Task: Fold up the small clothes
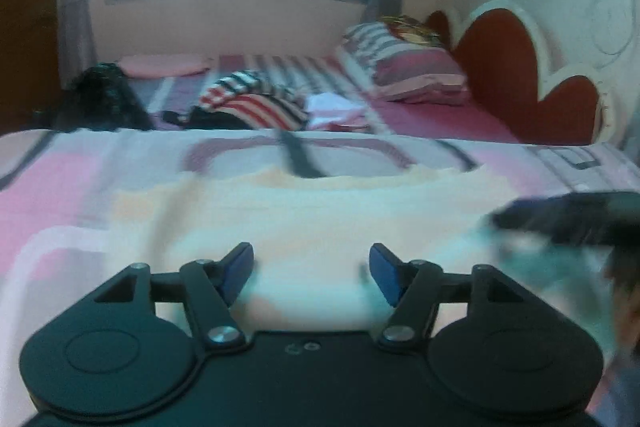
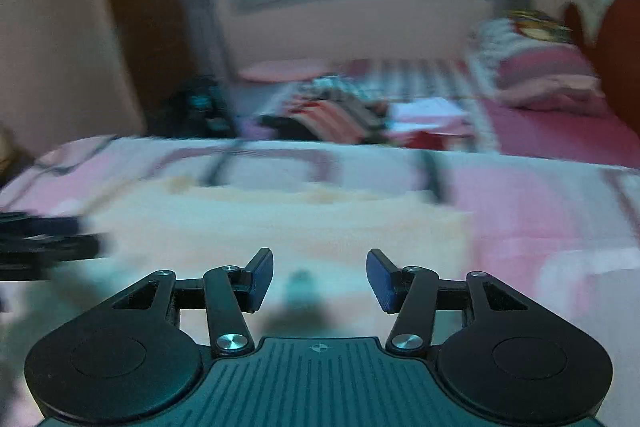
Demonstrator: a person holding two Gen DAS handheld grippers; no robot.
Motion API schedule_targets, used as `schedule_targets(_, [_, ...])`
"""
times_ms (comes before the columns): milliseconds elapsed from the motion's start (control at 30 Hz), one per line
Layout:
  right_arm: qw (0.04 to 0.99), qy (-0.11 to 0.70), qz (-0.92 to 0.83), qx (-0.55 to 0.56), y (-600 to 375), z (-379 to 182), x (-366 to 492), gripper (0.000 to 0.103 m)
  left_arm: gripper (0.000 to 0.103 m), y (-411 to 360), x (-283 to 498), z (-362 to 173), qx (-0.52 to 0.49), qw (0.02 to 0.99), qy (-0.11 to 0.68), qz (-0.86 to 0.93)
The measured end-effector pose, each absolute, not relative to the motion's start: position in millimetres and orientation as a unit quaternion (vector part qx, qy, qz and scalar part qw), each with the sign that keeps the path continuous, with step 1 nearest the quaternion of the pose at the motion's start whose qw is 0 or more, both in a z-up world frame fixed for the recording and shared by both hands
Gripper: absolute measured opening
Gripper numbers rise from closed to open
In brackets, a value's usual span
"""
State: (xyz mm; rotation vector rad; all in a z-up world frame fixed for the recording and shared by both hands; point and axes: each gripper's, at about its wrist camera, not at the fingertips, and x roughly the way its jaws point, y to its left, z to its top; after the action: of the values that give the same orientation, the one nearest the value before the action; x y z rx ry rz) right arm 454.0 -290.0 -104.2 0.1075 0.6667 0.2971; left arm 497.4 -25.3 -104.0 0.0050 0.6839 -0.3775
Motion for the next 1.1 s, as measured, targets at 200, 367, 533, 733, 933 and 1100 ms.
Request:
schedule_targets(200, [0.924, 0.347, 0.160, 0.010, -254, -127, 441, 0.053, 0.065, -56, 488, -130, 0.064, 0.916, 0.352, -0.180])
schedule_targets(367, [0.920, 0.348, 0.177, 0.031, -255, -117, 431, 0.052, 0.062, -51, 472, -118, 0.049, 0.917, 0.349, -0.186])
schedule_targets(533, [0.923, 0.366, 0.119, 0.009, -284, -123, 394, 0.052, 0.063, -3, 434, -129, 0.064, 0.922, 0.358, -0.133])
schedule_targets(733, [0.929, 0.363, 0.072, 0.026, -309, -121, 364, 0.052, 0.058, 22, 409, -117, 0.038, 0.929, 0.350, -0.111])
schedule_targets(933, [0.928, 0.333, 0.165, 0.038, -250, -100, 332, 0.052, 0.060, -29, 379, -111, 0.049, 0.926, 0.337, -0.165])
schedule_targets(1100, [0.915, 0.367, 0.169, 0.016, -216, -128, 319, 0.051, 0.058, -36, 370, -131, 0.056, 0.919, 0.360, -0.153])
